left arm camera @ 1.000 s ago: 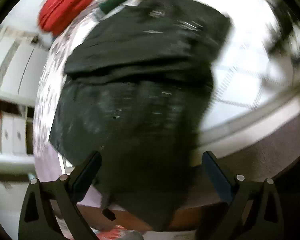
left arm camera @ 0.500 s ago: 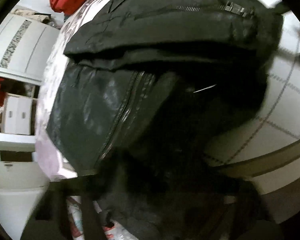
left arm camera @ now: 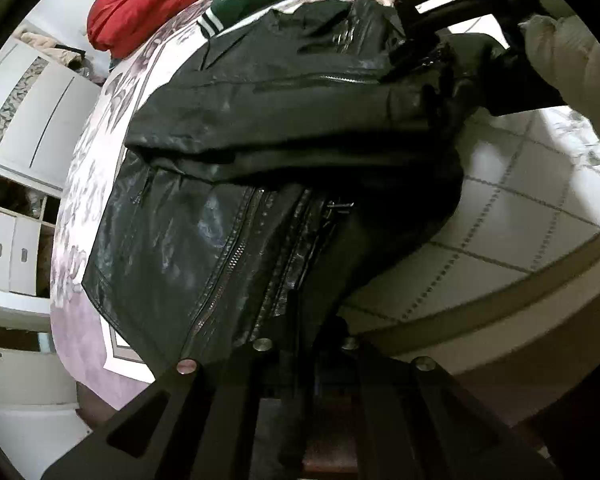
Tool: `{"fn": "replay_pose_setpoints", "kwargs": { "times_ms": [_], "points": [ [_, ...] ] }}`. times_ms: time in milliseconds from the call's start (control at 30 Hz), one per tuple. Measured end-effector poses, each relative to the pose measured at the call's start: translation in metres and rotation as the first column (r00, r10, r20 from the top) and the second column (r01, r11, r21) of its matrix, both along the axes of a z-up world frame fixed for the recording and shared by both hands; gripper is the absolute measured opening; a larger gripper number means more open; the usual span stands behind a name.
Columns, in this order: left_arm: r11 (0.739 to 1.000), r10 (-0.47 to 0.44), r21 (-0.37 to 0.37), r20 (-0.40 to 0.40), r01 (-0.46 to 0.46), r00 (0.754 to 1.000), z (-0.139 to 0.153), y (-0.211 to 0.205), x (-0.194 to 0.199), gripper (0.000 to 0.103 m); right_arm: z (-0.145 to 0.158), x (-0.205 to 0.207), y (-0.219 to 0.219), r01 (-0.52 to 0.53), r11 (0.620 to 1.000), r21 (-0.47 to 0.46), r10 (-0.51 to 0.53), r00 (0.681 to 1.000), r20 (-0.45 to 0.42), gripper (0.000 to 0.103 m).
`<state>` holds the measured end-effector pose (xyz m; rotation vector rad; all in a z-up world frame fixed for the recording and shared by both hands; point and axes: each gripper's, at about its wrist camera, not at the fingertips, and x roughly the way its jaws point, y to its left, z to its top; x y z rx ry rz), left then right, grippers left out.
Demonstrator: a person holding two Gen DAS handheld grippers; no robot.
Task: Fold large clothes
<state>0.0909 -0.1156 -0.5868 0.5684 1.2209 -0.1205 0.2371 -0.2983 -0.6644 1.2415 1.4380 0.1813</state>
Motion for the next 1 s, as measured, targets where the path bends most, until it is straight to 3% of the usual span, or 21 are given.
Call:
{"fn": "replay_pose_setpoints", "kwargs": {
  "times_ms": [133,267,400,533,700,767,800,867,967,1000],
  "points": [
    [0.996,-0.029,-0.088,-0.031,0.027,0.999,0.036,-0.003,-0.020,0.002,0.037,-0.017,-0.012,-0.041,0.999,-0.033,0.040,0.999,-0.028,0.025],
    [0.979,-0.078,-0.194,-0.093,0.058,0.993,0.089,-0.021,-0.048,0.002,0.098,-0.050,-0.040,-0.102,0.990,-0.094,0.094,0.992,-0.083,0.024],
    [0.965,-0.076,-0.257,-0.088,0.051,0.993,0.132,-0.021,-0.034,0.002,0.161,-0.063,-0.059,-0.176,0.968,-0.178,0.149,0.976,-0.158,0.026],
    [0.946,0.000,-0.321,-0.114,-0.037,0.993,0.124,0.004,0.014,0.004,0.185,-0.025,-0.043,-0.317,0.915,-0.248,0.270,0.941,-0.205,0.029],
    [0.934,0.130,-0.314,-0.154,-0.173,0.980,0.078,0.045,0.084,0.009,0.157,0.051,0.001,-0.368,0.893,-0.258,0.321,0.924,-0.209,0.036],
    [0.907,0.212,-0.327,-0.192,-0.267,0.958,0.054,0.070,0.111,0.012,0.132,0.082,0.024,-0.395,0.877,-0.272,0.349,0.915,-0.204,0.045],
    [0.889,0.248,-0.335,-0.217,-0.311,0.944,0.042,0.082,0.121,0.014,0.115,0.097,0.035,-0.395,0.880,-0.264,0.354,0.916,-0.191,0.059],
    [0.827,0.320,-0.381,-0.285,-0.414,0.903,0.022,0.110,0.139,0.023,0.083,0.119,0.050,-0.398,0.892,-0.214,0.364,0.914,-0.179,0.074],
    [0.706,0.378,-0.482,-0.364,-0.519,0.852,0.014,0.143,0.148,0.030,0.063,0.133,0.053,-0.386,0.912,-0.140,0.360,0.915,-0.182,0.074],
    [0.671,0.397,-0.504,-0.375,-0.544,0.838,0.016,0.151,0.146,0.042,0.070,0.132,0.047,-0.352,0.930,-0.106,0.336,0.931,-0.143,0.074]
  ]
}}
